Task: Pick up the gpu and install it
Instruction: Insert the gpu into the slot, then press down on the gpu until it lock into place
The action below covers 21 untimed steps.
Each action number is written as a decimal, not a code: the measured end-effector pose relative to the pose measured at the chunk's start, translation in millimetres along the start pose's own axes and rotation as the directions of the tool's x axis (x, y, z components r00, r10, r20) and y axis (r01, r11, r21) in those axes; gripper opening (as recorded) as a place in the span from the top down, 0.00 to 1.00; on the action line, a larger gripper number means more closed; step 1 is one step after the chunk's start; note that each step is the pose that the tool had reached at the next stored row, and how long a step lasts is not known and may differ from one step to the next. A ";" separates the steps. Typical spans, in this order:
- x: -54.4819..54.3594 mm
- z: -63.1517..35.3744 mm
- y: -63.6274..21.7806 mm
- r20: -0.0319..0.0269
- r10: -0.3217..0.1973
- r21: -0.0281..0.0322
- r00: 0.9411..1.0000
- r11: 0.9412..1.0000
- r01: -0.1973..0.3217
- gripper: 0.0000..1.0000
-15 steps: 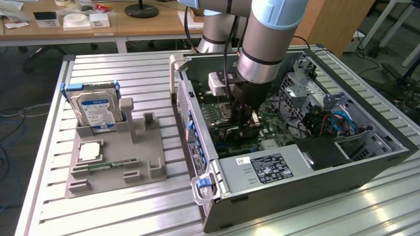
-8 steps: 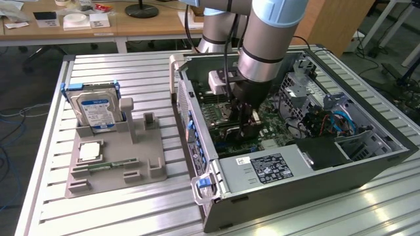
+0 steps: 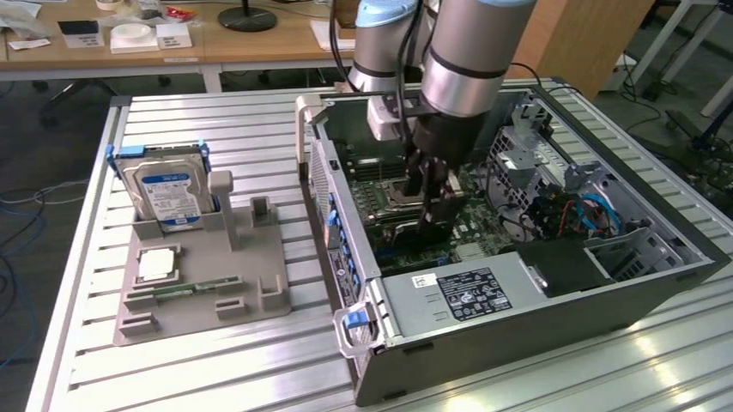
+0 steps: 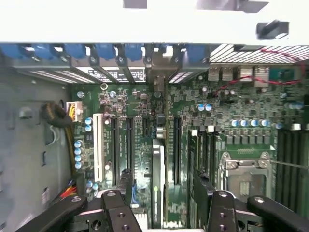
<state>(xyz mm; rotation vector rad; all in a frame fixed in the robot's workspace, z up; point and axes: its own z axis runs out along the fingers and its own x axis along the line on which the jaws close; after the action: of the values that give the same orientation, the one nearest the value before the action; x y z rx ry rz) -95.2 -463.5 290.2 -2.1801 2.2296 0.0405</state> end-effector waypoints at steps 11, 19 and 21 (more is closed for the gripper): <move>-1.4 -39.5 0.2 0.000 0.000 0.004 1.000 1.000 0.000 0.37; -1.5 -39.7 0.2 0.000 0.000 0.004 1.000 1.000 0.000 0.37; -1.5 -39.7 0.2 0.000 0.000 0.004 1.000 1.000 0.000 0.37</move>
<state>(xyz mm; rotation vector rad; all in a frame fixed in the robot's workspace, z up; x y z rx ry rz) -95.3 -463.5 329.9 -2.1782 2.2280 0.0363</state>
